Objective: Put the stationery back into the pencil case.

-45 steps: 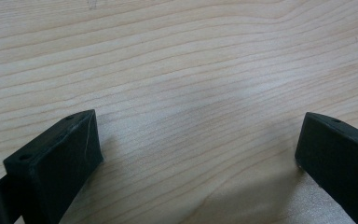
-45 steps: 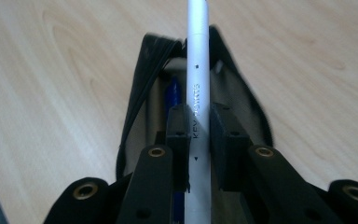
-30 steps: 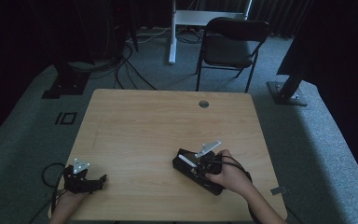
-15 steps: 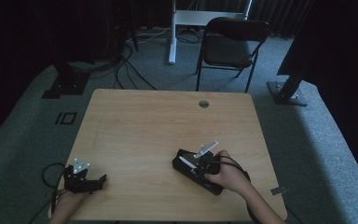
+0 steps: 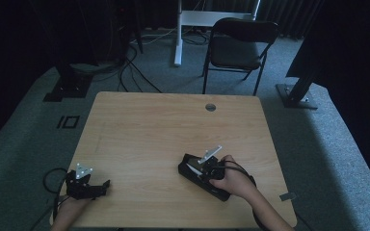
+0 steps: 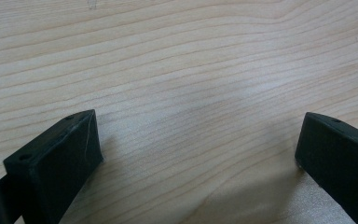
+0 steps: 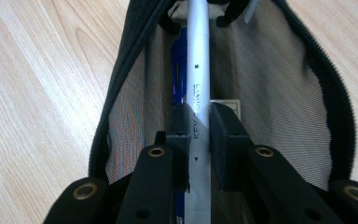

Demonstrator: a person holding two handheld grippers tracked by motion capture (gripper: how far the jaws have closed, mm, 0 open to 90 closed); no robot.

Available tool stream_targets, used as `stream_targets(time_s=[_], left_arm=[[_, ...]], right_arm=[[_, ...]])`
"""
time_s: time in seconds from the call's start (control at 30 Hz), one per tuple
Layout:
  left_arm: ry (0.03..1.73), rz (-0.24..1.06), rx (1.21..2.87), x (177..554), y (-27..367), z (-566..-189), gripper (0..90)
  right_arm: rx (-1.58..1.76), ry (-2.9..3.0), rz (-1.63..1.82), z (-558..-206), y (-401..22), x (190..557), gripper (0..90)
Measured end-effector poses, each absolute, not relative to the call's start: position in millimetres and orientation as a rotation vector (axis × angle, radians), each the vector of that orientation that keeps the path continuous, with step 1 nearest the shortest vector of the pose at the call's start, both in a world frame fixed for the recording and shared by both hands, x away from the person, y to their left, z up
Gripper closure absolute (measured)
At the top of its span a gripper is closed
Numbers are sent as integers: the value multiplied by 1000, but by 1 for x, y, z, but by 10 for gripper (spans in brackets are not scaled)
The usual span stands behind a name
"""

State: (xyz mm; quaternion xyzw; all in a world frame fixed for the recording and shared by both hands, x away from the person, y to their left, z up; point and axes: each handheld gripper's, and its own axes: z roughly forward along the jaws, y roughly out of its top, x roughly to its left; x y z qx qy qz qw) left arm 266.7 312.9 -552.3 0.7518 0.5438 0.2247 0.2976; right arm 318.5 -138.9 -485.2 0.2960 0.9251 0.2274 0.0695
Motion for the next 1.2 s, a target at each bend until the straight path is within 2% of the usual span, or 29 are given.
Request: stream_targets(time_s=[0.5, 0.8, 1.2], left_arm=[[1445, 597, 1998, 267, 313, -552, 2], [1446, 597, 1996, 267, 313, -552, 2], [1446, 597, 1996, 267, 313, -552, 2]], right_arm=[[933, 2781, 702, -486, -141, 321, 756], [934, 2731, 821, -466, -147, 320, 754], [914, 2641, 991, -444, -156, 324, 689]])
